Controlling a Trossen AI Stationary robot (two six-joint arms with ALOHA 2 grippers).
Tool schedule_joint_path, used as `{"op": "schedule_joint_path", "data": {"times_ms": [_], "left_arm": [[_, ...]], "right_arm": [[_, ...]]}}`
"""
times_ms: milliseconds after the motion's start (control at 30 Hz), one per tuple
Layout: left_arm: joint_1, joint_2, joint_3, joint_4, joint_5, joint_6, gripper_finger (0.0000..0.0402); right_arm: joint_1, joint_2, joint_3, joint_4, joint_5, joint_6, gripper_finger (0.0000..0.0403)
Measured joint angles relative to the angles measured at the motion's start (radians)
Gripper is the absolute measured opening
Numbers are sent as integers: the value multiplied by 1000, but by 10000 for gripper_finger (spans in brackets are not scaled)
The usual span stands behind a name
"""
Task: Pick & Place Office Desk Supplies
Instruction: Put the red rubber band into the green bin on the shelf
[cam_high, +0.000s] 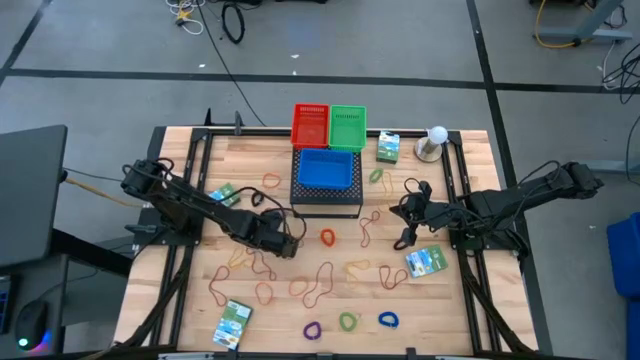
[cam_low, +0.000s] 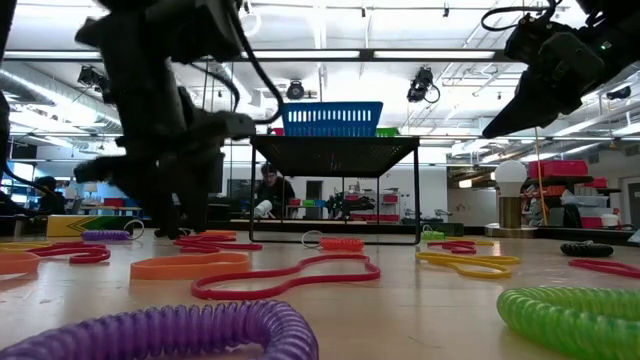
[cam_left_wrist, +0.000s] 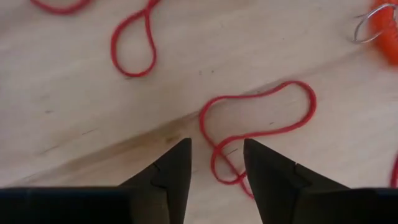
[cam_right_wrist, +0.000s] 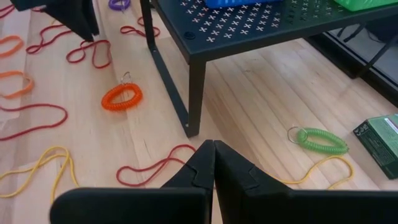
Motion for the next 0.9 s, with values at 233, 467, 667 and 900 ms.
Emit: {"op": "schedule_joint_path", "data": {"times_ms": [233, 467, 667, 900], "left_arm": [[-4, -3, -39, 49, 12, -1, 124], [-10, -1, -41, 56, 21, 74, 42], [-36, -38, -7, 27, 26, 208, 5], [-119, -247, 26, -42, -142, 447, 4]], "right_arm": [[0, 0, 0, 11, 3, 3, 11], [0, 0, 0, 46, 32, 0, 11], [0, 0, 0, 53, 33, 10, 11], [0, 0, 0, 114, -2, 9, 11]]}}
